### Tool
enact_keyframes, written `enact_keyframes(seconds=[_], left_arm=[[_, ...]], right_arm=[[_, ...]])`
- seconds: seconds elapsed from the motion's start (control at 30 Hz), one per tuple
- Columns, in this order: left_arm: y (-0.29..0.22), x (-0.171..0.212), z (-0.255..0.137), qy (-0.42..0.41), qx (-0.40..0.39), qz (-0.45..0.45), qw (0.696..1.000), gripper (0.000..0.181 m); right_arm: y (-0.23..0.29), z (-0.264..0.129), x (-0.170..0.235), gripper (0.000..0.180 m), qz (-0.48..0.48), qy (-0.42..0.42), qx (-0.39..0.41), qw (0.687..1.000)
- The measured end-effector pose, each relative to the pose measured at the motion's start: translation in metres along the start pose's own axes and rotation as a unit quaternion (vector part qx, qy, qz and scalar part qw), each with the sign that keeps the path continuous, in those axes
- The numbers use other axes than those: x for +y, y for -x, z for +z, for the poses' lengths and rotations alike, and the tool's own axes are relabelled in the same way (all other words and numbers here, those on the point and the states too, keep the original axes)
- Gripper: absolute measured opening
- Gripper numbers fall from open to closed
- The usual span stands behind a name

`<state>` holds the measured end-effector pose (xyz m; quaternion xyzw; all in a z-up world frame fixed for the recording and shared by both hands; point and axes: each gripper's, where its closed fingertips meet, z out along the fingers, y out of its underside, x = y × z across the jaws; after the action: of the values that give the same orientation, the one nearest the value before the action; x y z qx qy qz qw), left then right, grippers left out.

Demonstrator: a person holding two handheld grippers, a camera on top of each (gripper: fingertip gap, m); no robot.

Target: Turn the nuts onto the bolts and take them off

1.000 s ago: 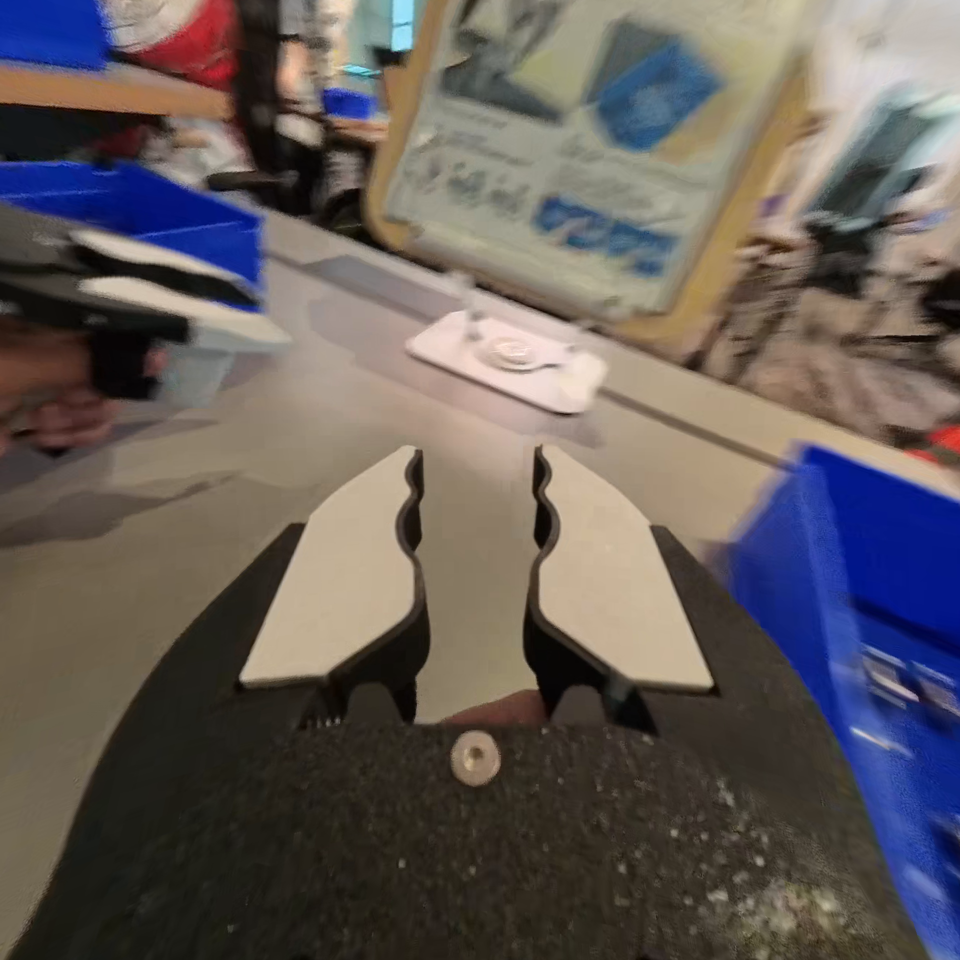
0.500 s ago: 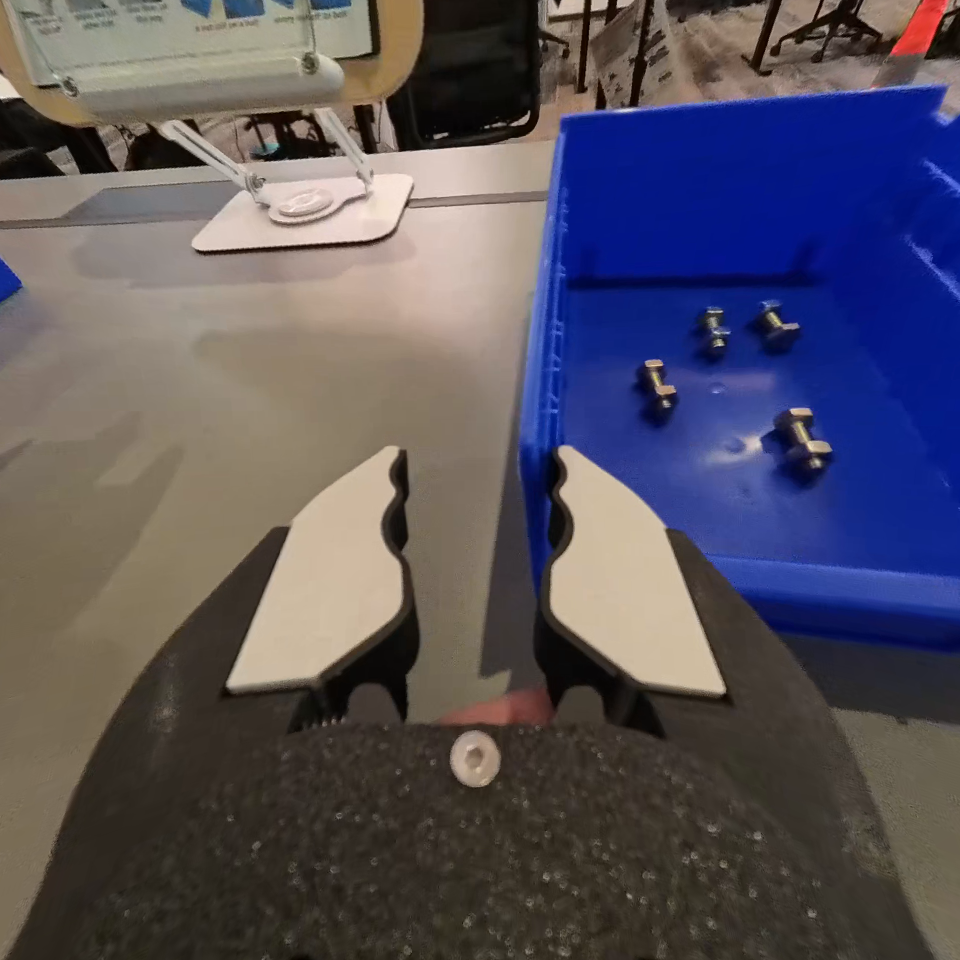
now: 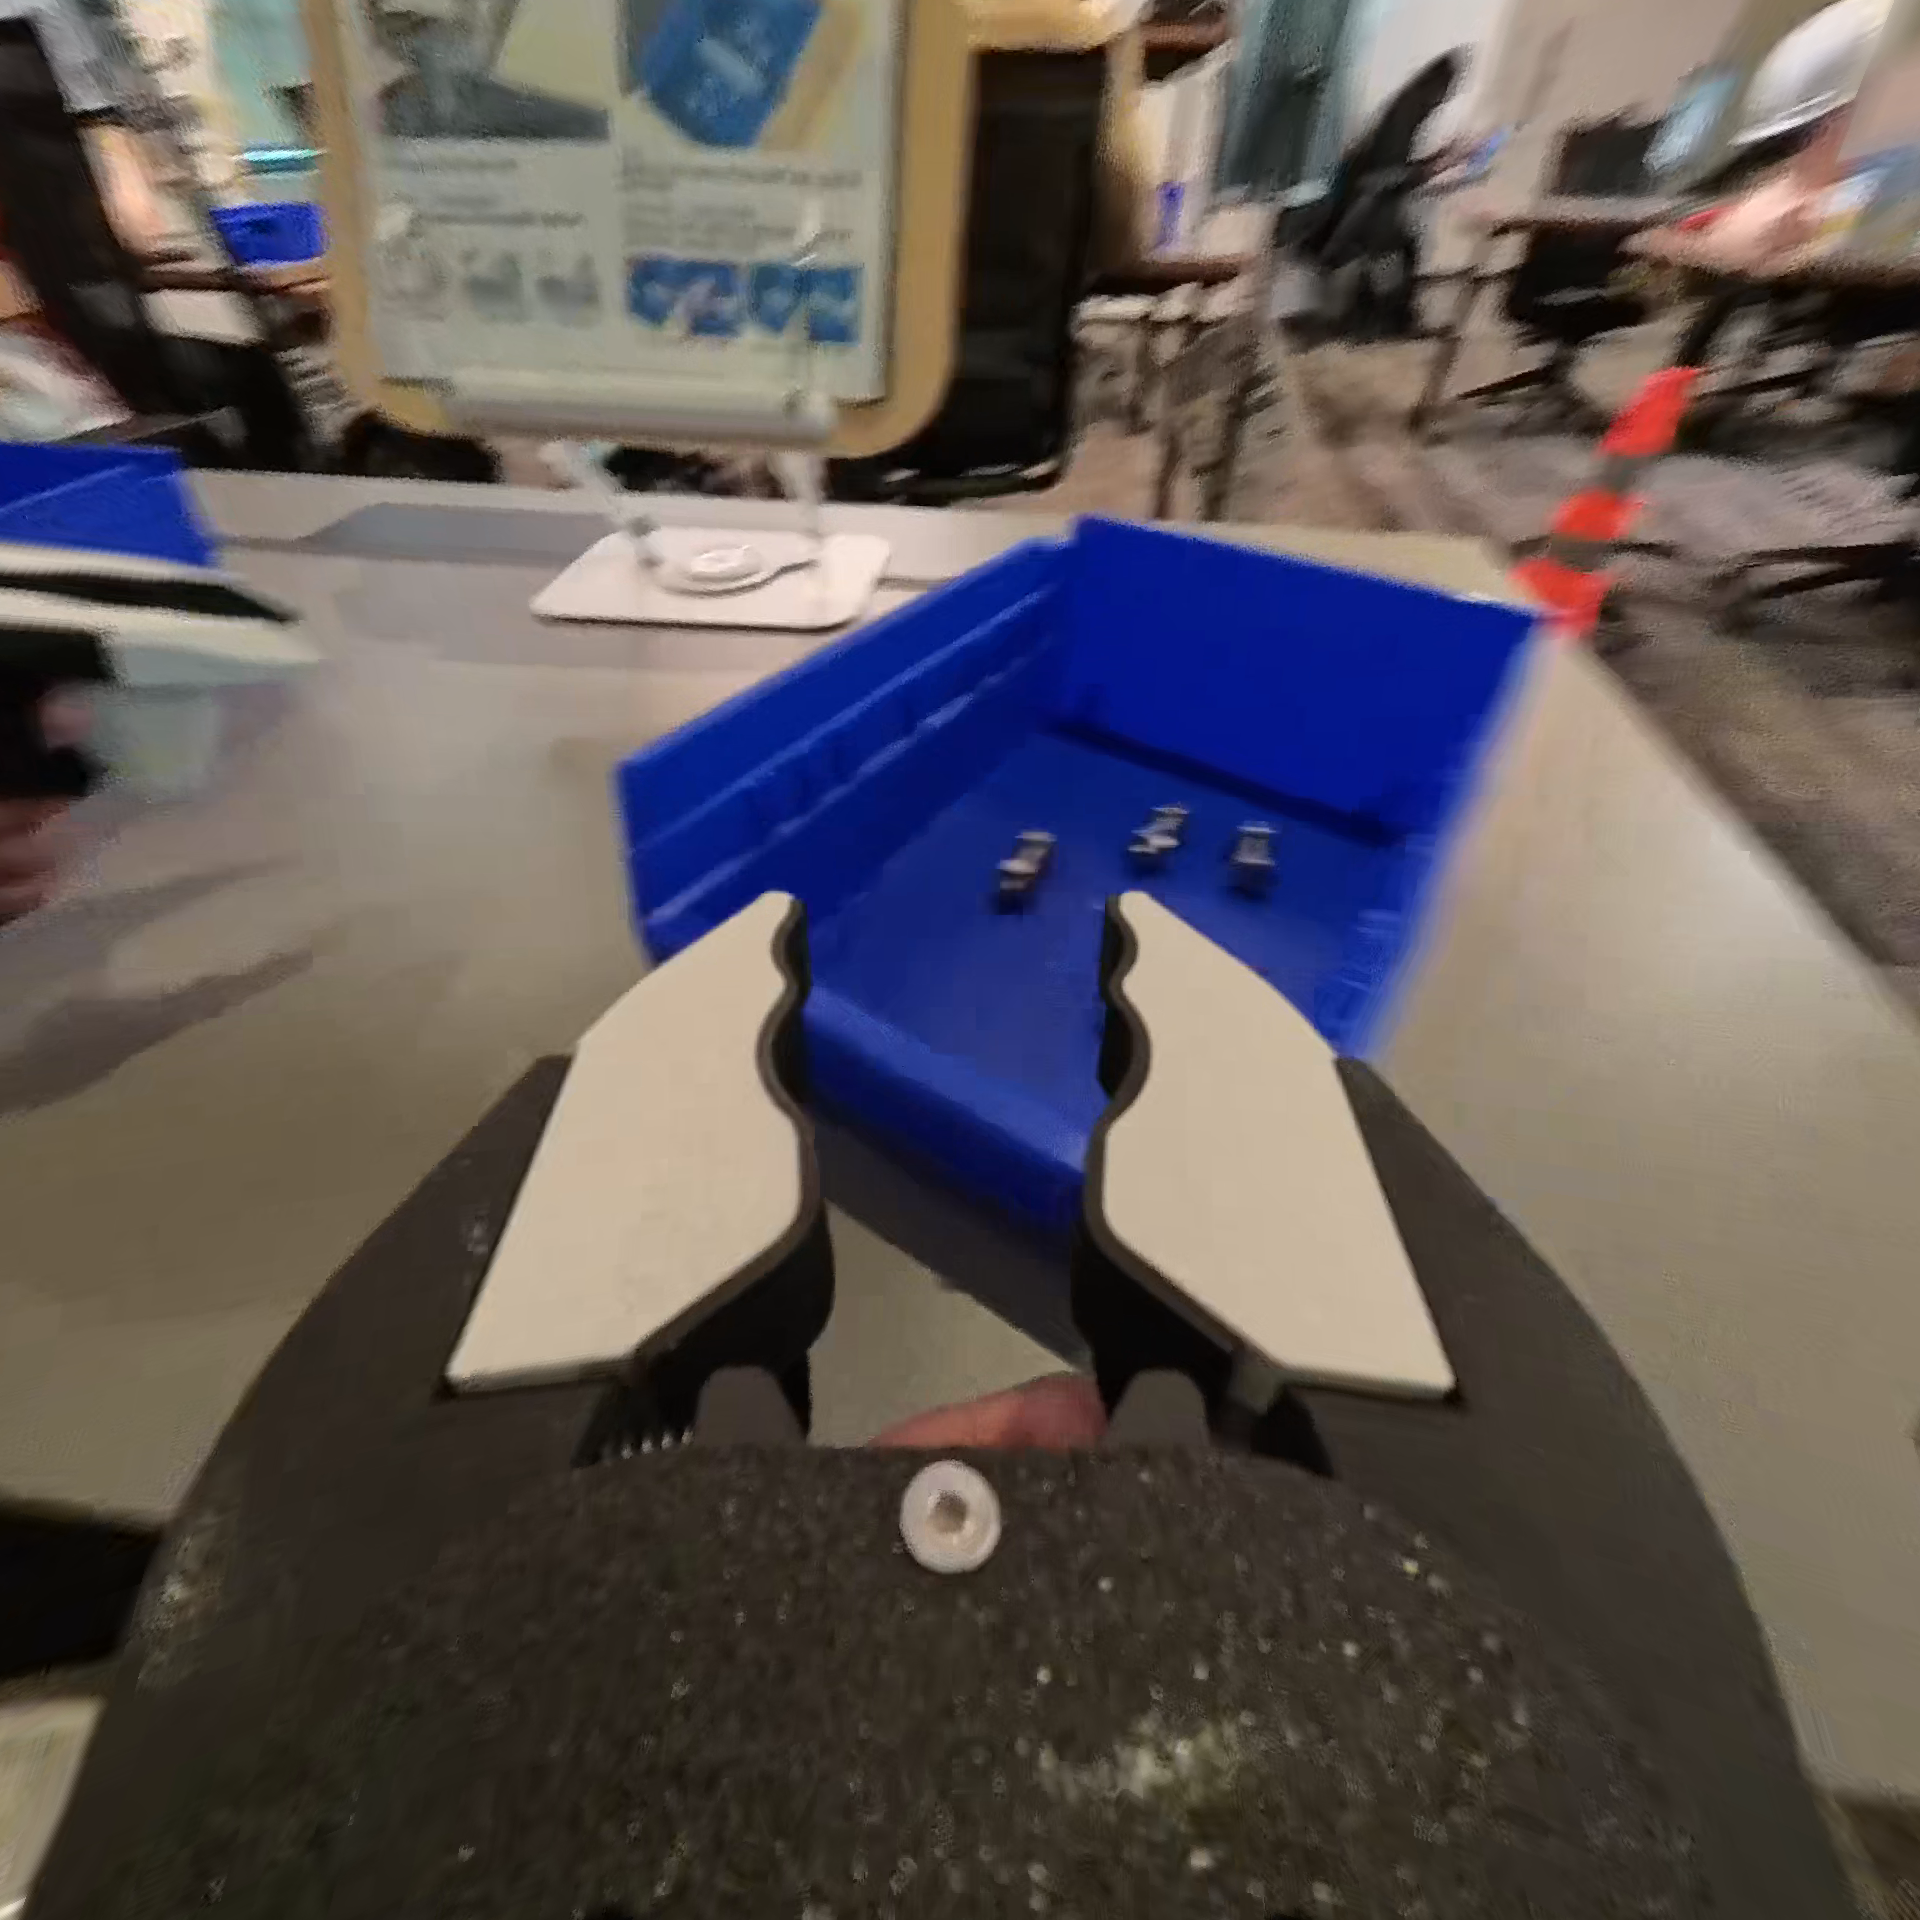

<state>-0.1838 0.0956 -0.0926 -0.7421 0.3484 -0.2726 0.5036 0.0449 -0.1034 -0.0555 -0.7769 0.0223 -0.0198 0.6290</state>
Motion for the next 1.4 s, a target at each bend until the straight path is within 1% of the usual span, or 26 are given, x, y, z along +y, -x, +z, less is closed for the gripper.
enact_keyframes(seconds=[0.07, 0.1, 0.17, 0.2, 0.27, 0.3, 0.33, 0.4, 0.43, 0.5, 0.53, 0.57, 0.63, 0.73, 0.9, 1.1, 1.3, 1.4], left_arm=[[-0.042, 0.000, 0.003, -0.004, 0.046, -0.017, 0.999, 0.066], [-0.063, -0.001, 0.005, -0.006, 0.064, -0.021, 0.998, 0.066], [-0.105, -0.001, 0.014, -0.005, 0.086, -0.013, 0.996, 0.068], [-0.123, -0.001, 0.019, -0.005, 0.085, -0.001, 0.996, 0.068], [-0.145, -0.005, 0.035, -0.014, 0.057, 0.021, 0.998, 0.066], [-0.153, -0.007, 0.045, -0.020, 0.043, 0.023, 0.999, 0.066], [-0.160, -0.009, 0.055, -0.023, 0.030, 0.024, 0.999, 0.066], [-0.169, -0.008, 0.075, -0.018, 0.001, 0.032, 0.999, 0.064], [-0.170, -0.005, 0.084, -0.011, -0.014, 0.036, 0.999, 0.057], [-0.166, 0.001, 0.097, 0.005, -0.041, 0.032, 0.999, 0.033], [-0.164, 0.002, 0.098, 0.006, -0.042, 0.021, 0.999, 0.025], [-0.160, 0.001, 0.097, 0.008, -0.042, 0.008, 0.999, 0.010], [-0.152, 0.001, 0.095, 0.017, -0.044, 0.002, 0.999, 0.005], [-0.139, 0.003, 0.083, 0.009, -0.079, -0.010, 0.997, 0.003], [-0.103, -0.001, 0.049, -0.011, -0.124, -0.010, 0.992, 0.004], [-0.029, 0.015, -0.023, -0.017, -0.194, -0.050, 0.980, 0.005], [0.038, 0.041, -0.098, -0.020, -0.267, -0.081, 0.960, 0.007], [0.064, 0.050, -0.119, -0.022, -0.297, -0.095, 0.950, 0.007]], right_arm=[[-0.040, -0.014, 0.000, 0.052, 0.014, -0.028, 0.082, 0.996], [-0.059, -0.015, 0.005, 0.052, 0.025, -0.029, 0.123, 0.992], [-0.081, -0.011, 0.020, 0.058, 0.032, -0.016, 0.171, 0.985], [-0.082, -0.005, 0.030, 0.057, 0.033, -0.007, 0.173, 0.984], [-0.077, 0.008, 0.045, 0.053, 0.055, 0.013, 0.153, 0.987], [-0.074, 0.013, 0.047, 0.039, 0.062, 0.012, 0.144, 0.988], [-0.075, 0.017, 0.048, 0.030, 0.064, 0.008, 0.146, 0.987], [-0.081, 0.026, 0.051, 0.025, 0.068, 0.011, 0.158, 0.985], [-0.083, 0.030, 0.054, 0.019, 0.075, 0.021, 0.157, 0.984], [-0.087, 0.033, 0.055, 0.013, 0.096, 0.027, 0.157, 0.983], [-0.089, 0.034, 0.055, 0.010, 0.103, 0.029, 0.158, 0.982], [-0.092, 0.034, 0.055, 0.009, 0.109, 0.031, 0.159, 0.981], [-0.089, 0.036, 0.055, 0.008, 0.105, 0.040, 0.157, 0.981], [-0.075, 0.043, 0.052, 0.004, 0.097, 0.042, 0.166, 0.980], [-0.036, 0.068, 0.043, 0.004, 0.104, 0.035, 0.123, 0.986], [0.058, 0.107, 0.023, 0.004, 0.081, 0.040, 0.034, 0.995], [0.157, 0.143, 0.028, 0.005, 0.074, 0.058, -0.064, 0.993], [0.191, 0.160, 0.028, 0.004, 0.060, 0.064, -0.087, 0.992]])
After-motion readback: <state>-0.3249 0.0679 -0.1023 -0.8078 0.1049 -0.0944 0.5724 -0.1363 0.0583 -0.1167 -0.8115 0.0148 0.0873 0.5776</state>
